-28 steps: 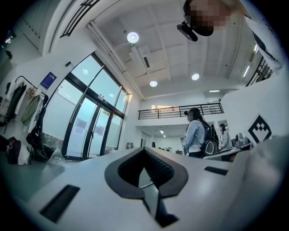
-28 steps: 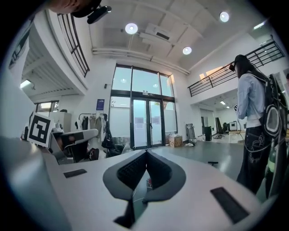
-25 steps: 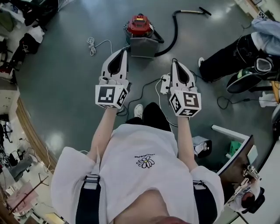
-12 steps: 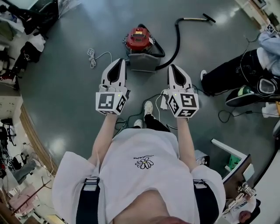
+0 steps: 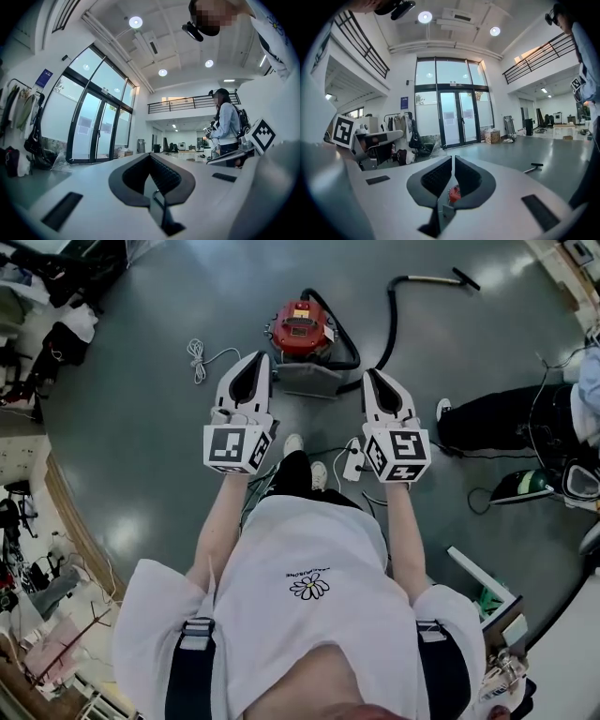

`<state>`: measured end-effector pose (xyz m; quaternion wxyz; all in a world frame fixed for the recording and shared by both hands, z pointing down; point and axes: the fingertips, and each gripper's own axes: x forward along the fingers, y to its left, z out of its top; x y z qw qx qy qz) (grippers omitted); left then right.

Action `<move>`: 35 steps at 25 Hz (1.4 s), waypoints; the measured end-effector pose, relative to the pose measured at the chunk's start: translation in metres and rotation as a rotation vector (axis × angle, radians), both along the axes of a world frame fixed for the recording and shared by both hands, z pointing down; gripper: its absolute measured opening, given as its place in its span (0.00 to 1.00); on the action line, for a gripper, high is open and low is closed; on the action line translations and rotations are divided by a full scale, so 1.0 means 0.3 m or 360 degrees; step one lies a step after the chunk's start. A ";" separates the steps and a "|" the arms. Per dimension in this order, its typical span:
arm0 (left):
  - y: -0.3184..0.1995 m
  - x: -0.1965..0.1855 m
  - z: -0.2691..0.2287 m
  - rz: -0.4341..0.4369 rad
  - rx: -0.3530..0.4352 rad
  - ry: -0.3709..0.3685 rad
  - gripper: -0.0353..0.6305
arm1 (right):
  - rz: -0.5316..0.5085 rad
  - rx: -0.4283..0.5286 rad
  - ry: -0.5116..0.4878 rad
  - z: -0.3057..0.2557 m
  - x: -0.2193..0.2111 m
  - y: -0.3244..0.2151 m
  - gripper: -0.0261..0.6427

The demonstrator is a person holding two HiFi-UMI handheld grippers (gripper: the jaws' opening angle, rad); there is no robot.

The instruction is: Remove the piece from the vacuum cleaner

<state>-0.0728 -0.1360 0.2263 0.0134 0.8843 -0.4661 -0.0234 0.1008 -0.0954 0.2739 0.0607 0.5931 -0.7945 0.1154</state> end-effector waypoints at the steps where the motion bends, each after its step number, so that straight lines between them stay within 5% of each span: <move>1: -0.048 0.005 0.013 0.0009 -0.0008 -0.0017 0.05 | -0.0018 -0.0016 0.0019 0.012 -0.006 -0.038 0.05; 7: -0.334 0.058 0.100 0.0124 -0.0067 -0.0145 0.05 | -0.0118 -0.0150 0.0110 0.083 -0.040 -0.252 0.06; 10: -0.466 0.093 0.216 0.0257 -0.0145 -0.0307 0.05 | -0.0119 -0.0213 0.0165 0.145 -0.045 -0.364 0.16; 15: -0.658 0.183 0.651 0.0591 -0.0386 -0.0823 0.05 | -0.0170 -0.0367 0.0369 0.380 -0.059 -0.529 0.18; 19: -0.761 0.270 1.111 0.0862 -0.0512 -0.1270 0.05 | -0.0392 -0.0617 0.0547 0.748 -0.087 -0.563 0.19; 22: -0.766 0.294 1.410 0.0998 -0.0684 -0.1484 0.05 | -0.0565 -0.0819 0.0661 1.022 -0.097 -0.509 0.19; 28: -0.793 0.273 1.688 0.1023 -0.0798 -0.1676 0.05 | -0.0813 -0.1020 0.0946 1.443 -0.100 -0.439 0.19; 35: -0.762 0.264 1.767 0.1122 -0.0874 -0.1796 0.05 | -0.0909 -0.1285 0.0997 1.640 -0.102 -0.407 0.19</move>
